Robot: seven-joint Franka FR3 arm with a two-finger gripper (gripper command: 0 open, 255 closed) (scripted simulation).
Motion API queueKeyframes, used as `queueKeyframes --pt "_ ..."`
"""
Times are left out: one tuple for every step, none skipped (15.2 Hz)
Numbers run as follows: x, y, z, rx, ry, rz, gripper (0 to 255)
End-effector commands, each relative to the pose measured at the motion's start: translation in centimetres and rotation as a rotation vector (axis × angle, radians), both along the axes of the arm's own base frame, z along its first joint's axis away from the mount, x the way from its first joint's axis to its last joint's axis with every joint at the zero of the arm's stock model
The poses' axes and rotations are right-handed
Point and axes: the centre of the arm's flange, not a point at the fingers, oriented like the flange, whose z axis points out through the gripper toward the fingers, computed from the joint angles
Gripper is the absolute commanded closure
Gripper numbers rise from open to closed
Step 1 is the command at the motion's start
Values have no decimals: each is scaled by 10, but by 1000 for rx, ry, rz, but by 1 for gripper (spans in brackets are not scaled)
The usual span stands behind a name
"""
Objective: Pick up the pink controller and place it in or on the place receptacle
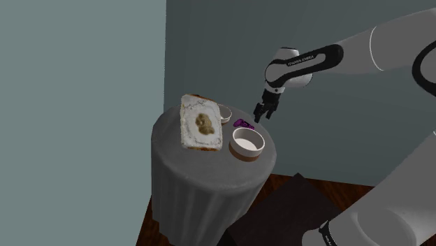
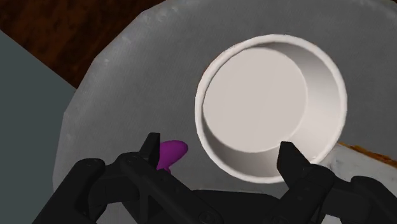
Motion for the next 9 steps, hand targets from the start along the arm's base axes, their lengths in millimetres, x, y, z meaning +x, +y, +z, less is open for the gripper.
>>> queueKeyframes --pt "17 -9 -16 2 -4 0 0" --pt "26 -14 -24 4 -6 0 0" --pt "35 -20 -32 5 -8 -1 0" --pt "44 -26 -39 7 -10 -1 0" --pt "53 -31 -47 8 -12 -1 0" --pt "62 -37 -55 9 -13 -2 0" --pt "71 -42 -63 11 -15 -2 0" --pt "80 -48 -70 12 -17 -3 0" --pt "89 -54 -78 14 -19 -3 0"
